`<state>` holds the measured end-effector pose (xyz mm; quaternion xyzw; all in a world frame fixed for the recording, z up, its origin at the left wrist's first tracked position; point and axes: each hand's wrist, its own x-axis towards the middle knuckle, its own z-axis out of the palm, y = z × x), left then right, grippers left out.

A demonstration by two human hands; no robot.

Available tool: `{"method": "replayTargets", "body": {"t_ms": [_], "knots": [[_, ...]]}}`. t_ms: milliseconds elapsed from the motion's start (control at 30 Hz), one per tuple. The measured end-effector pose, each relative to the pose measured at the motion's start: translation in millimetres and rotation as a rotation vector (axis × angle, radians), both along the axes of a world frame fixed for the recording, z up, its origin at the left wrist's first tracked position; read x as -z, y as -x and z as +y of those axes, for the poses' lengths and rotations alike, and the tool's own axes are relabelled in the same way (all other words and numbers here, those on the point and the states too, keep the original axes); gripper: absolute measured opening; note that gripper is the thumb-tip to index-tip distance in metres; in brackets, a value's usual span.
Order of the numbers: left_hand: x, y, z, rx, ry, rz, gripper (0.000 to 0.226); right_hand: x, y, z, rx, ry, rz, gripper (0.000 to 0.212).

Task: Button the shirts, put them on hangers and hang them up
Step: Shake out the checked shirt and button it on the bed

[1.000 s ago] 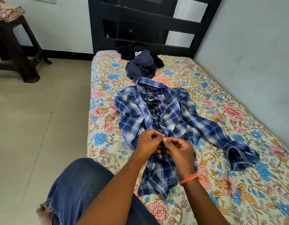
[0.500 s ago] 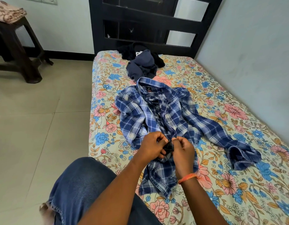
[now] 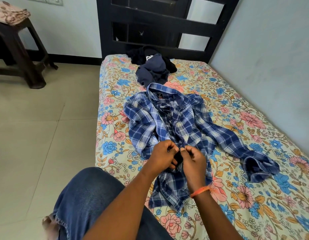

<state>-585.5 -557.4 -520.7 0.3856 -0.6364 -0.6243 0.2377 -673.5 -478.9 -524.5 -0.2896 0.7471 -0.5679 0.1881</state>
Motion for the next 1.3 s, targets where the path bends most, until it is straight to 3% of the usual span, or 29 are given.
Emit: {"method": "replayTargets", "body": {"t_ms": [267,433,767,900,967,1100,1167,1233,1300], "knots": [[1,-1,-1,-0.002,-0.006,0.007,0.015,-8,4,3,0.028,0.055,-0.258,0.014],[-1,-3,0,0.010,0.027,-0.009,0.015,-12,8,9,-0.053,0.023,-0.194,0.012],[-9,-5,6,0.008,0.111,-0.103,0.020,-1,11,2,0.012,-0.063,0.084,0.007],[-6,-6,3,-0.021,0.178,-0.094,0.021,1,4,1,0.019,-0.038,0.050,0.013],[-6,-5,4,-0.034,0.220,-0.096,0.020,-1,4,0,0.044,-0.005,-0.091,0.011],[-8,-2,7,-0.089,0.118,-0.055,0.017,-5,2,-4,0.062,0.149,-0.759,0.006],[-9,-2,6,-0.103,0.031,-0.050,0.017,-1,3,-2,-0.012,0.173,-0.859,0.005],[-8,-3,4,-0.065,0.117,-0.147,0.019,0,6,3,-0.060,0.098,-0.784,0.003],[-5,-5,2,0.026,0.368,-0.382,0.024,1,12,6,-0.051,-0.110,-0.460,0.005]]}}
